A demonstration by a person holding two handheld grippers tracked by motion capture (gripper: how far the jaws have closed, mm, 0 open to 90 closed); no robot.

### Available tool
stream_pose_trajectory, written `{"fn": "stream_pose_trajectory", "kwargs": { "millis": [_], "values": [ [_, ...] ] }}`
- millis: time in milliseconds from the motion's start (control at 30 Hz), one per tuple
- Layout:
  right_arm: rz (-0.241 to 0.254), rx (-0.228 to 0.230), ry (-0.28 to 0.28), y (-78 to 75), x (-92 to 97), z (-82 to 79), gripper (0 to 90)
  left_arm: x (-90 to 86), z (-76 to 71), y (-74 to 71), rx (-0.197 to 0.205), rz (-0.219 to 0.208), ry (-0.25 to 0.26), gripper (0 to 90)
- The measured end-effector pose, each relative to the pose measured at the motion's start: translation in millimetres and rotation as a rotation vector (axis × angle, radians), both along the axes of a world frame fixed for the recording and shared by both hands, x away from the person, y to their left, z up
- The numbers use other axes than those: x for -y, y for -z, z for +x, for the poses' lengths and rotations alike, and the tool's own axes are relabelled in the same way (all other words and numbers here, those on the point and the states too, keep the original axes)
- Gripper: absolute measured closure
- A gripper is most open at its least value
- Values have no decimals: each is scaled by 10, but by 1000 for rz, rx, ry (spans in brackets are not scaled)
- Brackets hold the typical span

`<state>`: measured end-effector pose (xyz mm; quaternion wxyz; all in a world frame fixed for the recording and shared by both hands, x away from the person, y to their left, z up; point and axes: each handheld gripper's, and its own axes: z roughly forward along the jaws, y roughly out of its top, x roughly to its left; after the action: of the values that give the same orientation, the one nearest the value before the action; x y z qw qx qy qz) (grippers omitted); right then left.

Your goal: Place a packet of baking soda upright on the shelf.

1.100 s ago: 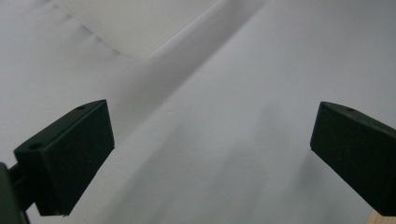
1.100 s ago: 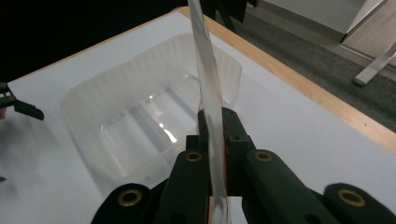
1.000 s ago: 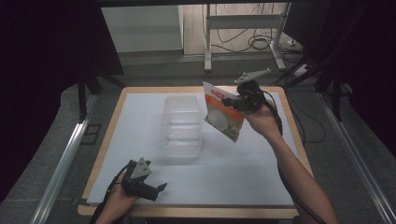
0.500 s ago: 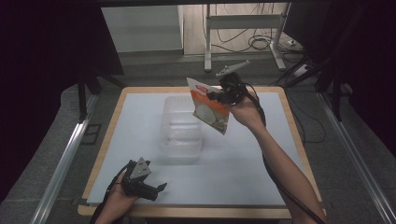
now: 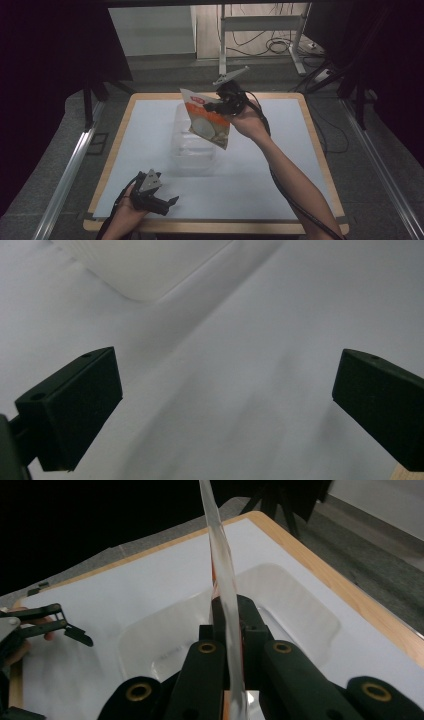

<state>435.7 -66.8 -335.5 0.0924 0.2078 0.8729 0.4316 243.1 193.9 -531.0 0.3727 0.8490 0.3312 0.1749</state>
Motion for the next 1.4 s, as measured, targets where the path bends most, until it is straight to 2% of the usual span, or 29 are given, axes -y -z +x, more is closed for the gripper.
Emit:
{"fn": "stream_pose_trajectory", "kwargs": {
  "millis": [167, 367, 567, 667, 933, 1067, 1200, 1400],
  "values": [
    [-11, -11, -47, 56, -219, -65, 883, -2, -1, 0, -1, -3, 3, 0],
    [-27, -21, -81, 141, -379, -103, 882, -7, -1, -3, 0, 4, 8, 0],
    [-33, -33, -85, 234, -469, -113, 882, -5, -3, -3, -1, 2, 9, 0],
    [-36, -36, -85, 279, -480, -107, 882, -5, -3, -3, -1, 2, 9, 0],
    [-57, -57, -82, 504, -515, -90, 879, -2, -5, -2, -2, 2, 8, 0],
    [-70, -54, -77, 616, -507, -93, 877, -2, -6, -3, -1, 5, 10, 0],
    [-58, -58, -64, 690, -432, -79, 875, 2, -7, -1, 1, 6, 10, 0],
    [-73, -50, -37, 793, -265, -53, 869, 7, -6, 0, 0, 9, 9, 0]
  ]
}}
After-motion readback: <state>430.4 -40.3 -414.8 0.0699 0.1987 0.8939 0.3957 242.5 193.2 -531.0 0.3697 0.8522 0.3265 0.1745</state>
